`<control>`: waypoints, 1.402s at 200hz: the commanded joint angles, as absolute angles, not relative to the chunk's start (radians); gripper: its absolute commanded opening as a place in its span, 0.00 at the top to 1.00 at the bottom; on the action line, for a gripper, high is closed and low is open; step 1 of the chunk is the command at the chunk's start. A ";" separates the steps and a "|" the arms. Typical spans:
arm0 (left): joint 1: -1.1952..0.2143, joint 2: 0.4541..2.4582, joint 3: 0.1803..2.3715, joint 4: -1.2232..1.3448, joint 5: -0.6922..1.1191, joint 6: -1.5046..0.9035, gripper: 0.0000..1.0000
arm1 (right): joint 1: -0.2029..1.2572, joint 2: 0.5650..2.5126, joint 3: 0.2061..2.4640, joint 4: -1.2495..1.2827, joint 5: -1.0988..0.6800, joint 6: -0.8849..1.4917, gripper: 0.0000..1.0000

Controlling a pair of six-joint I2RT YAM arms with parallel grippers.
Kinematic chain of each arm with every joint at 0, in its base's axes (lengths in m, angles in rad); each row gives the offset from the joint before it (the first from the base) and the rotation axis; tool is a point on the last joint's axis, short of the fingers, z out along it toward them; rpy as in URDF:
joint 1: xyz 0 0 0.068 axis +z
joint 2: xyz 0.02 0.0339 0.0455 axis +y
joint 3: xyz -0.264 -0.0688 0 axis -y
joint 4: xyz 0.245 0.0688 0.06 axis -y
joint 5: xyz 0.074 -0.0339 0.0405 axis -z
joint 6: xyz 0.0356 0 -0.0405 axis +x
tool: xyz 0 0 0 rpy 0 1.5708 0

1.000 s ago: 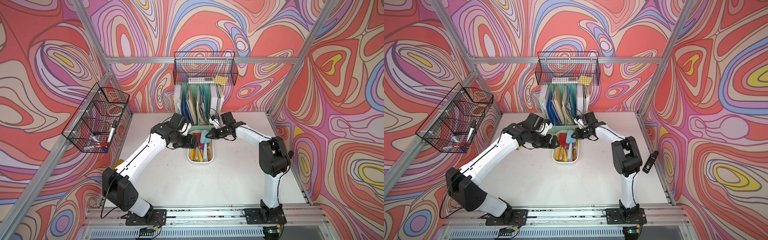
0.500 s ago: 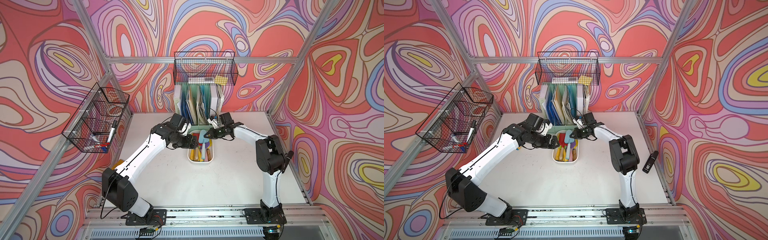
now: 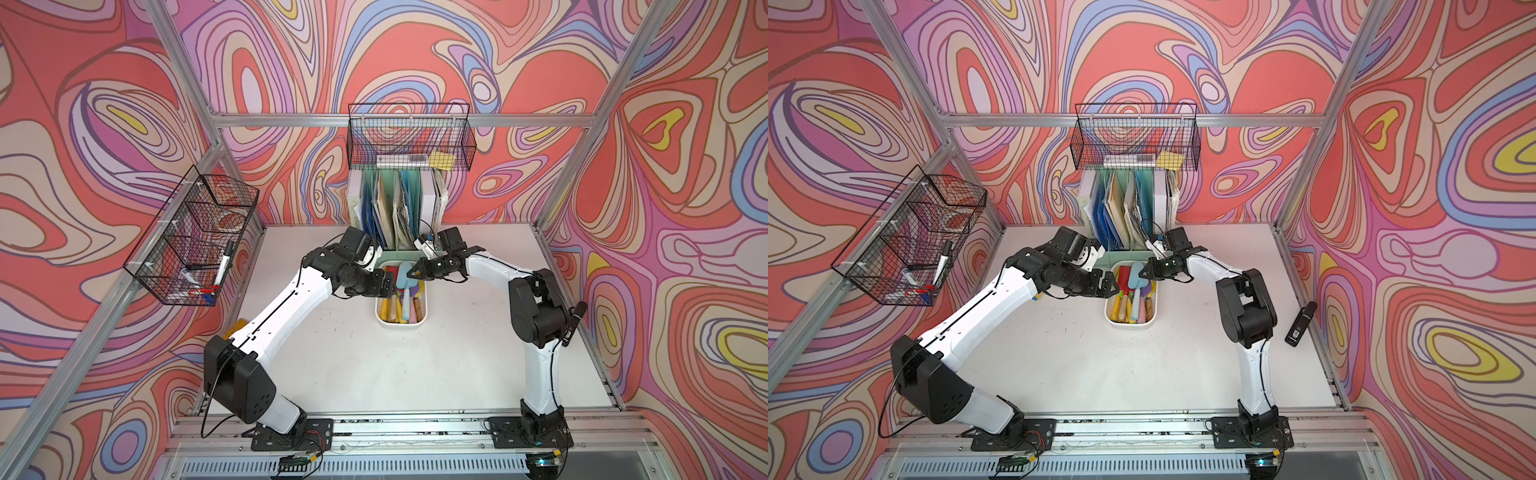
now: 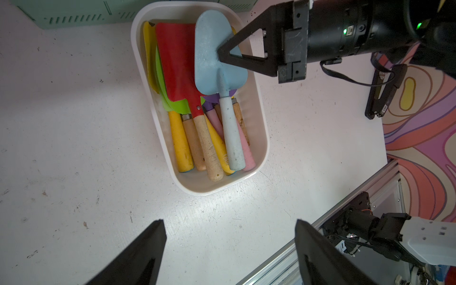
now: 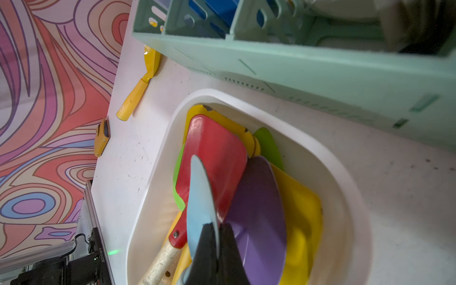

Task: Put the shovel into the storage box
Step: Place the shovel in the storage box.

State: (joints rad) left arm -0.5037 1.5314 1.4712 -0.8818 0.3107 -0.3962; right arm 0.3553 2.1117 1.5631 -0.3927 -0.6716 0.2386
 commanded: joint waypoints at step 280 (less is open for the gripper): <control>-0.453 1.599 1.572 -1.104 -0.005 -0.399 0.04 | 0.370 2.045 1.664 -0.619 -0.461 0.180 0.57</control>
State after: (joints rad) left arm -0.4889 1.5845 1.5425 -1.0405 0.0547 -0.4046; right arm 0.3695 2.0960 1.6287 -0.5758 -0.5022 0.1982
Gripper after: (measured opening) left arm 0.940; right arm 0.428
